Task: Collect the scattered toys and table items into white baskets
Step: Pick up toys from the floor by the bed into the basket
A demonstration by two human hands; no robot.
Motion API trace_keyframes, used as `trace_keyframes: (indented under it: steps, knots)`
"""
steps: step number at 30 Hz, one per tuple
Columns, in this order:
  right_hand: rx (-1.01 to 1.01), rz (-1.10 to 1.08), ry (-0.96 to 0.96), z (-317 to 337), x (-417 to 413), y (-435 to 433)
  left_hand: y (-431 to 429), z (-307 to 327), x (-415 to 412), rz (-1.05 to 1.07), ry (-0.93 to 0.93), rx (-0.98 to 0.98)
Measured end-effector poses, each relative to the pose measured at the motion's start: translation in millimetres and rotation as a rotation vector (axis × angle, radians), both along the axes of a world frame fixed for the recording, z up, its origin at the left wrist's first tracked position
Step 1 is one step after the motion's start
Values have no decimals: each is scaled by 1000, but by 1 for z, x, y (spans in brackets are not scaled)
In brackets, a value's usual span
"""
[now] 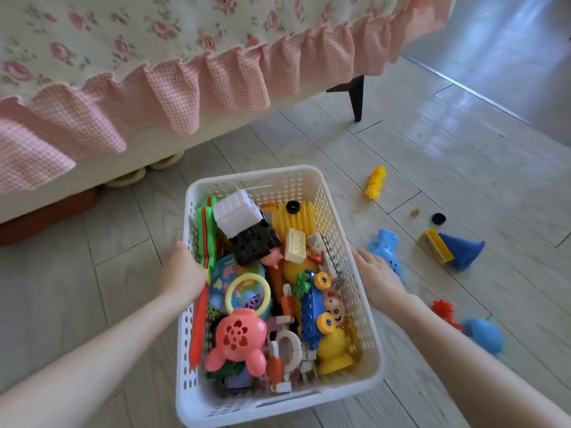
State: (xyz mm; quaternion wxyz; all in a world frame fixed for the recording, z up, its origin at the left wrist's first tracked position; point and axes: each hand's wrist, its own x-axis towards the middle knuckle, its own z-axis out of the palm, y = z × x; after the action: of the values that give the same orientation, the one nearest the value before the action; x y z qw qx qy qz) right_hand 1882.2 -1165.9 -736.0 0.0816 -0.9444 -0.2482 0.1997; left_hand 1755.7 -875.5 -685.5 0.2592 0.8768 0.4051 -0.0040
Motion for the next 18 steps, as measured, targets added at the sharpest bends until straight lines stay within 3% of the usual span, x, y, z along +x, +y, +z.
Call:
trace_keyframes:
  steps: [3,5,10,14,18]
  knots:
    - [-19,26,-65,-5,3,4,-1,-5,-1,23,-79,-6]
    - [96,-26,5,-1,3,3,-1,-5,0,32,-93,10]
    - [538,-470,100,27,1,2,-2,-6,-1,27,-115,8]
    - [1022,-789,173,63,-4,4,-1,-4,0,18,-104,-7]
    - [982,-665,15,95,-26,27,0,-2,-2,31,-91,-40]
